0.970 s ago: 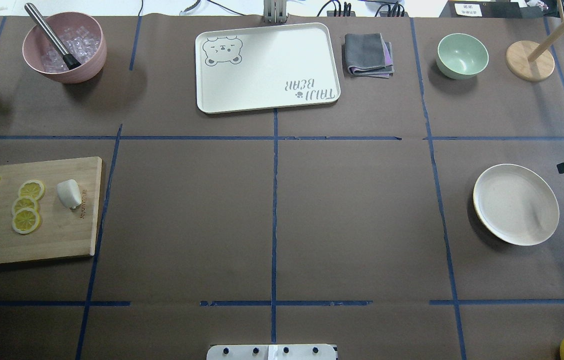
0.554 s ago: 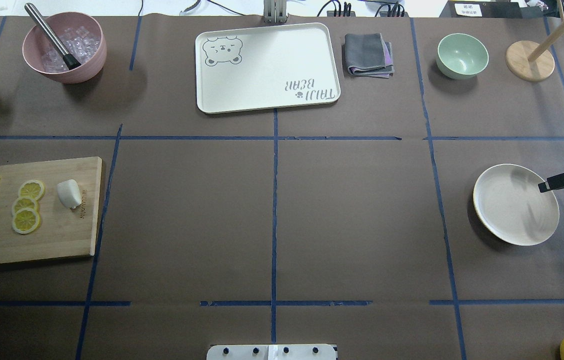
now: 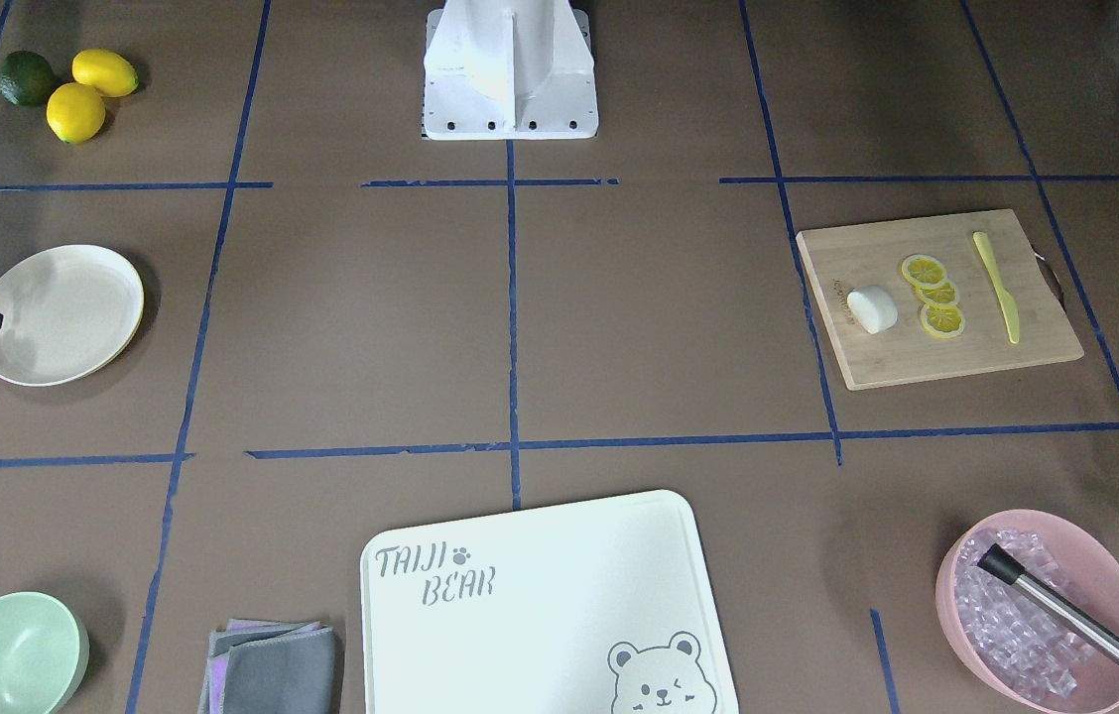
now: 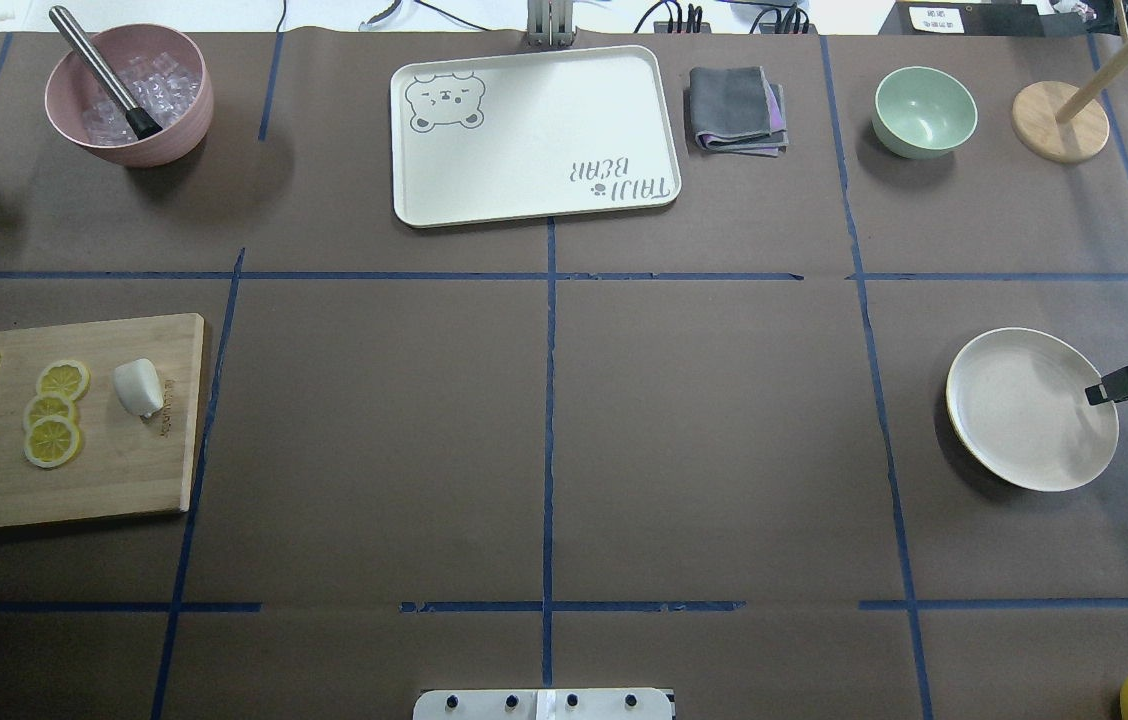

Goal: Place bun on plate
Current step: 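Grasp the rim of the white plate with the right gripper, then slide the white plate with the right gripper toward the table center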

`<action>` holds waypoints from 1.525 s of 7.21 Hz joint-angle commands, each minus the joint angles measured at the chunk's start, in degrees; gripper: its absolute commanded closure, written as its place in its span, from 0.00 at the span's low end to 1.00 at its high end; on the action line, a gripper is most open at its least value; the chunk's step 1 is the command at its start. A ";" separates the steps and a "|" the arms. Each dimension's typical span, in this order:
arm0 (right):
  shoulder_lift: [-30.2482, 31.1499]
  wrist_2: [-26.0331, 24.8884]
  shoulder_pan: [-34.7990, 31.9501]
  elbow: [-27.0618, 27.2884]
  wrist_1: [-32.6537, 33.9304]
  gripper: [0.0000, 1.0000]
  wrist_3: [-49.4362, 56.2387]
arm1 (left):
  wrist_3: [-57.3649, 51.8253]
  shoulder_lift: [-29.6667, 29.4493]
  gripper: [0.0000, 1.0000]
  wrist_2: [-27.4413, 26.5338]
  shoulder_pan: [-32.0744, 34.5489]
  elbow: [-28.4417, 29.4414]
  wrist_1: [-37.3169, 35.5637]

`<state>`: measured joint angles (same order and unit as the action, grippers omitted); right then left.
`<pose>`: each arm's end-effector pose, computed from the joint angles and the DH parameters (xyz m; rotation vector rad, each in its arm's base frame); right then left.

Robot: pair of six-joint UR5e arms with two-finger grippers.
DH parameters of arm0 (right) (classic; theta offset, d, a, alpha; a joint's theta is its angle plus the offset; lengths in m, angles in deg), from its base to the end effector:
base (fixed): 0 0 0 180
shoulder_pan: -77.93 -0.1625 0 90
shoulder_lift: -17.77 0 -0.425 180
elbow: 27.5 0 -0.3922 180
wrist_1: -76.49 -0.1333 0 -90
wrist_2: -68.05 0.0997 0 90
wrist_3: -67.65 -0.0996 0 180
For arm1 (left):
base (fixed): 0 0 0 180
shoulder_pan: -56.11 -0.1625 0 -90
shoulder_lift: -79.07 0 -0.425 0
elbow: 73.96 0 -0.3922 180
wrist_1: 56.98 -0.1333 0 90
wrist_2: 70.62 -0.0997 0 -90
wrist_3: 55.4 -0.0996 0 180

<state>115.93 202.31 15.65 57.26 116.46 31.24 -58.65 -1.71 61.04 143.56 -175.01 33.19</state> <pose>-0.1500 -0.4225 0.6718 0.1182 -0.9517 -0.1069 -0.0481 -0.4287 0.6404 0.0378 0.7272 0.1094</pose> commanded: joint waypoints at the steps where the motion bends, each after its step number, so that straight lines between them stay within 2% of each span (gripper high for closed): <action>1: 0.01 0.13 0.05 0.49 -0.07 1.00 0.38 | 0.00 0.00 0.00 0.00 0.00 -0.03 0.00; 3: -0.68 1.52 0.05 3.38 -0.07 1.00 -0.14 | 0.00 0.00 0.00 0.00 0.00 -0.03 0.00; 5: -4.45 5.30 0.05 6.81 0.46 1.00 -3.55 | 0.00 -0.09 0.00 0.00 0.00 -0.03 0.09; 7: -12.24 5.49 1.79 8.05 0.55 1.00 -14.67 | 0.00 0.00 0.00 0.00 0.00 0.06 0.09; 8: -17.08 4.71 5.37 7.97 0.81 1.00 -22.13 | 0.00 -0.09 0.00 0.00 0.00 0.06 0.09; 9: -21.13 2.70 8.63 8.31 1.07 1.00 -31.60 | 0.00 -0.09 0.00 0.00 0.00 0.06 0.09; 10: -25.17 -1.76 14.40 8.32 1.69 1.00 -38.31 | 0.00 -0.09 0.00 0.00 0.00 0.06 0.09; 11: -29.65 -8.77 18.90 8.40 6.65 1.00 -39.94 | 0.00 0.00 0.00 0.00 0.00 0.15 0.00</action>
<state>91.72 200.58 28.73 65.55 119.09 -3.82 -58.66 -1.78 61.04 143.56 -174.92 33.26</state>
